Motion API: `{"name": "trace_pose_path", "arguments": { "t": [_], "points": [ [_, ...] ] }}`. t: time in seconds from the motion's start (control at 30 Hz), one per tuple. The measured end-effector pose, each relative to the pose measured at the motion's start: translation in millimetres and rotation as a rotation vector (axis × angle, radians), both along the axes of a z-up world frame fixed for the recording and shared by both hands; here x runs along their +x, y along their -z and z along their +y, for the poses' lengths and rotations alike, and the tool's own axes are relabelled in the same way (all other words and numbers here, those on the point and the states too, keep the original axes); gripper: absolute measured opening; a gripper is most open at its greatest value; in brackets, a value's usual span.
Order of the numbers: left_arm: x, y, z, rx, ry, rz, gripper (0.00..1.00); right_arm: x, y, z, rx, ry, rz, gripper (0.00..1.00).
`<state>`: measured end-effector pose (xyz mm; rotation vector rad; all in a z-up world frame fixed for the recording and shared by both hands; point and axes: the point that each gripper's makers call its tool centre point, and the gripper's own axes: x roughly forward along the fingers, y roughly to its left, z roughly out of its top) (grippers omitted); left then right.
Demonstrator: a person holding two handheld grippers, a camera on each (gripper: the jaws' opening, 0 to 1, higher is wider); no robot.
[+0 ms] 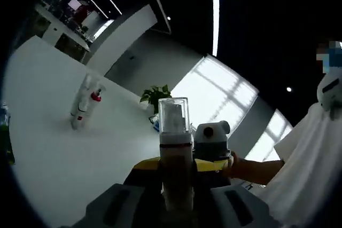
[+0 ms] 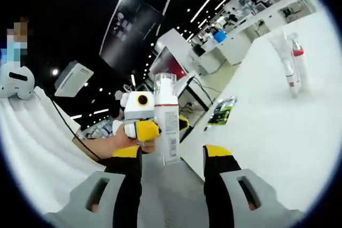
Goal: Arrange the skincare products in the storage area until every visible bottle or jar stands upright without overlapping.
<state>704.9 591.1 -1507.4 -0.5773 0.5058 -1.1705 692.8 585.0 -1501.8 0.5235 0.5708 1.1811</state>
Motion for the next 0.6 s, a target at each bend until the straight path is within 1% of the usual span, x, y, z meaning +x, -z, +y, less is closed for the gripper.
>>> {"name": "trace_pose_path", "arguments": {
  "t": [0.07, 0.13, 0.2, 0.23, 0.33, 0.43, 0.57, 0.6],
  "points": [
    [-2.0, 5.2, -3, 0.048, 0.003, -0.033, 0.22, 8, -8.5, -2, 0.009, 0.044, -0.028, 0.45],
    [-4.6, 7.0, -7, 0.062, 0.013, -0.049, 0.22, 14, -11.9, -2, -0.001, 0.073, -0.054, 0.45],
    [-7.4, 7.9, -11, 0.077, 0.023, -0.076, 0.22, 17, -10.5, 0, -0.046, 0.086, -0.081, 0.44],
    [-10.4, 8.5, -15, 0.086, 0.038, -0.089, 0.21, 16, -10.2, 3, -0.064, 0.079, -0.098, 0.43],
    [-15.2, 11.3, -20, 0.114, 0.061, -0.111, 0.21, 13, -10.1, 9, -0.073, 0.059, -0.099, 0.39],
    [-18.9, 13.5, -23, 0.131, 0.079, -0.116, 0.21, 12, -10.0, 10, -0.071, 0.053, -0.095, 0.31],
    [-21.6, 14.9, -24, 0.145, 0.086, -0.128, 0.21, 11, -9.8, 11, -0.077, 0.049, -0.098, 0.29],
    [-22.4, 15.3, -24, 0.148, 0.091, -0.132, 0.21, 11, -9.0, 11, -0.081, 0.052, -0.098, 0.26]
  ]
}}
